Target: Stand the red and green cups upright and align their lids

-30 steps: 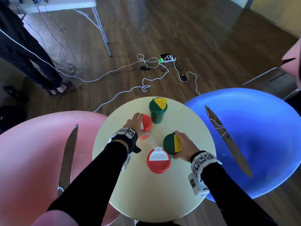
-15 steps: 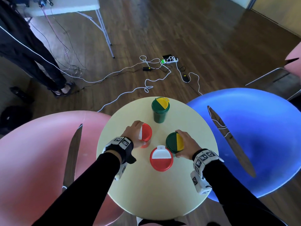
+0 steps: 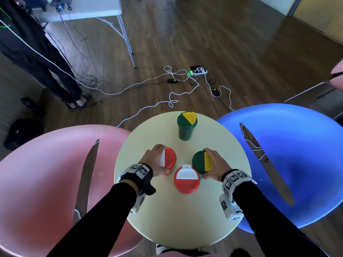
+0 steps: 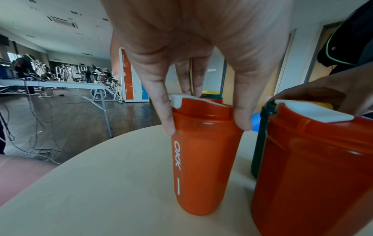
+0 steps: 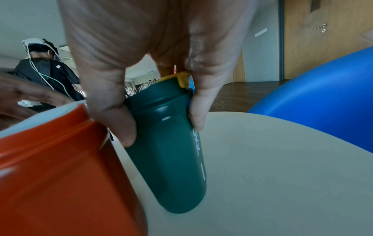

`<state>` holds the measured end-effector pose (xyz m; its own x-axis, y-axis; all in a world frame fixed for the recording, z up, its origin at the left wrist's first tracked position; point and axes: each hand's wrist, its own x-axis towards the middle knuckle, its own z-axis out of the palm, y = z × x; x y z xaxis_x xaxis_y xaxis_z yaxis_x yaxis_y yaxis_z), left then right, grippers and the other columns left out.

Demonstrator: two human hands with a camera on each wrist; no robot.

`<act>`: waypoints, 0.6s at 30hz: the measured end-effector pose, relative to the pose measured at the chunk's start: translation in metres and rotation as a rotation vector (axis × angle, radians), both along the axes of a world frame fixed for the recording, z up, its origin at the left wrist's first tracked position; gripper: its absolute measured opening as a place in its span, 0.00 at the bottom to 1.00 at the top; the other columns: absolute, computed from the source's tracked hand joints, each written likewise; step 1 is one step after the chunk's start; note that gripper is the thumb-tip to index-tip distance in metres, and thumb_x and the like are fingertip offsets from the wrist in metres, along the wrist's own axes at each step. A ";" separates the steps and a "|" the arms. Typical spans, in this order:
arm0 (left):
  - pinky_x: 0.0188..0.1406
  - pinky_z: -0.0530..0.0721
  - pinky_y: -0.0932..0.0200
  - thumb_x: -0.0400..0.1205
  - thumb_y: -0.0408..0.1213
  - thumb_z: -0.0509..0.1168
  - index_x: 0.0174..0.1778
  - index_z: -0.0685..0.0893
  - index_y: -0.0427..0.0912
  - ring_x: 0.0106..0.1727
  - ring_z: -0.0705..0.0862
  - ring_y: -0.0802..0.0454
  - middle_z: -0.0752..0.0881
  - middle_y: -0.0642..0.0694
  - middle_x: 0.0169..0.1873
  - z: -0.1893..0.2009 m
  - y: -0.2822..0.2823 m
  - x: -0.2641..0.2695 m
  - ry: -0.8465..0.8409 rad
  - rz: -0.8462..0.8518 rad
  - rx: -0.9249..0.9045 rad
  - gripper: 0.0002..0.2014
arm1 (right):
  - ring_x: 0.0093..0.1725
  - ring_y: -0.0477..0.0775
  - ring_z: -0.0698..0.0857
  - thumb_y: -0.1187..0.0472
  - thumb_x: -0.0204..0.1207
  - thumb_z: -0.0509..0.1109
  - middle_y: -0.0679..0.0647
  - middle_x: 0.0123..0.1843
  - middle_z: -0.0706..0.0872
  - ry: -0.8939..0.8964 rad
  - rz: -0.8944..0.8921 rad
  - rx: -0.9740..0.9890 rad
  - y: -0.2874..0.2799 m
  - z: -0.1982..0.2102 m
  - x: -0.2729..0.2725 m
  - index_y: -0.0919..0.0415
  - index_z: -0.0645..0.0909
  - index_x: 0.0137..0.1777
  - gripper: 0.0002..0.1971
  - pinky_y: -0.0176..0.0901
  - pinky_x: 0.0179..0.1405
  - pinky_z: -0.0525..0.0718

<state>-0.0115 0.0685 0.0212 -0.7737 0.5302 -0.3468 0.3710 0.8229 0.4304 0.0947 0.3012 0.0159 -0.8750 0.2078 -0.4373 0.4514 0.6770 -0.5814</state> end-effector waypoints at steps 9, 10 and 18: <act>0.65 0.75 0.49 0.61 0.48 0.78 0.76 0.62 0.48 0.67 0.73 0.41 0.64 0.53 0.75 -0.001 -0.005 0.005 -0.043 0.057 0.046 0.48 | 0.73 0.58 0.70 0.66 0.56 0.81 0.55 0.76 0.64 -0.001 -0.003 0.001 0.000 0.000 0.000 0.54 0.56 0.79 0.52 0.44 0.65 0.74; 0.66 0.75 0.49 0.60 0.48 0.79 0.77 0.62 0.48 0.68 0.73 0.42 0.63 0.53 0.75 -0.001 -0.005 0.005 -0.057 0.068 0.049 0.50 | 0.73 0.58 0.70 0.66 0.56 0.81 0.55 0.76 0.64 0.000 -0.004 -0.001 0.000 0.000 0.000 0.54 0.56 0.79 0.52 0.44 0.65 0.74; 0.69 0.72 0.49 0.60 0.48 0.80 0.78 0.61 0.46 0.71 0.70 0.42 0.66 0.50 0.75 0.002 0.002 0.008 -0.078 0.082 0.021 0.52 | 0.74 0.58 0.69 0.67 0.57 0.81 0.55 0.76 0.64 -0.014 0.001 0.009 0.002 0.003 0.000 0.56 0.56 0.80 0.52 0.45 0.66 0.74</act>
